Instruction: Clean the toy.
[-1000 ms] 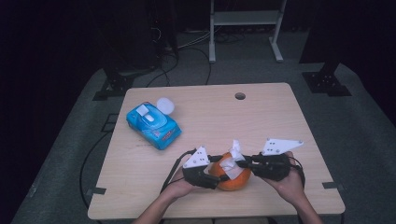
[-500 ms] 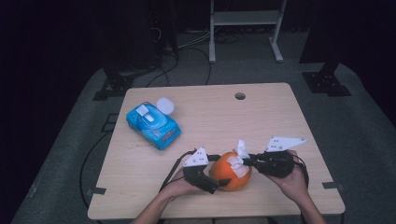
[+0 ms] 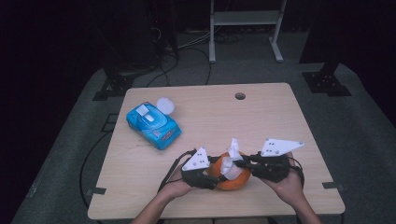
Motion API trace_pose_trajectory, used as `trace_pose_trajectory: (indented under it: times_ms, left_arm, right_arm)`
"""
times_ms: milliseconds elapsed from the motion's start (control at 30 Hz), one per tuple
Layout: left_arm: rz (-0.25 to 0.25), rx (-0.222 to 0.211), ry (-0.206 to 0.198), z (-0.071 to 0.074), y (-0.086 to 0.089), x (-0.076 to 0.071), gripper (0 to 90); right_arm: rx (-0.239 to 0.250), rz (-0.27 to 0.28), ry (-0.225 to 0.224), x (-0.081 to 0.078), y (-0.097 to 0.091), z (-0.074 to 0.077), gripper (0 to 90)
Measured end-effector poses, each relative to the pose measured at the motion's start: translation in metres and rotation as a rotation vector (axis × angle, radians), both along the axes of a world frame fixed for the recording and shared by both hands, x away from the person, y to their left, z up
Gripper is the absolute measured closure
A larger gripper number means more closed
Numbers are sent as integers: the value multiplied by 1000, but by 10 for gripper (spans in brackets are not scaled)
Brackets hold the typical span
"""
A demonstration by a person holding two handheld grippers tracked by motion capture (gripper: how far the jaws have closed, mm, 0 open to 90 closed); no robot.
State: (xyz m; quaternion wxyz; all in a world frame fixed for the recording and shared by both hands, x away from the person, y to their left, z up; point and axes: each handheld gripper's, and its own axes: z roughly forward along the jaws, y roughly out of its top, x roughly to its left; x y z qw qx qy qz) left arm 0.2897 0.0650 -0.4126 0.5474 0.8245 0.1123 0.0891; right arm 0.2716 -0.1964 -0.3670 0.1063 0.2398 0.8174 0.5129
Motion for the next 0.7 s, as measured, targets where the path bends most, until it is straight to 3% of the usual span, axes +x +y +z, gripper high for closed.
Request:
trace_pose_trajectory:
  times_ms: [100,200,267,367,433,600,700]
  left_arm:
    - [4,-9,6,3,3,1,392]
    - [7,9,17,-4,2,3,396]
    - [8,-2,26,-5,3,5,393]
    - [6,14,17,-5,1,4,374]
    - [4,28,14,-5,1,3,333]
    - [-10,25,41,-7,7,7,218]
    - [-2,15,63,-8,15,13,170]
  right_arm:
    - [-7,-38,42,9,-9,-13,802]
    - [-30,-60,93,16,-8,-29,802]
    - [-31,-58,74,13,-3,-26,802]
    - [1,-23,57,9,3,-17,802]
    - [-33,-15,53,8,9,-20,802]
    - [-43,-9,117,14,5,-33,800]
    - [-64,-41,132,18,-2,-38,800]
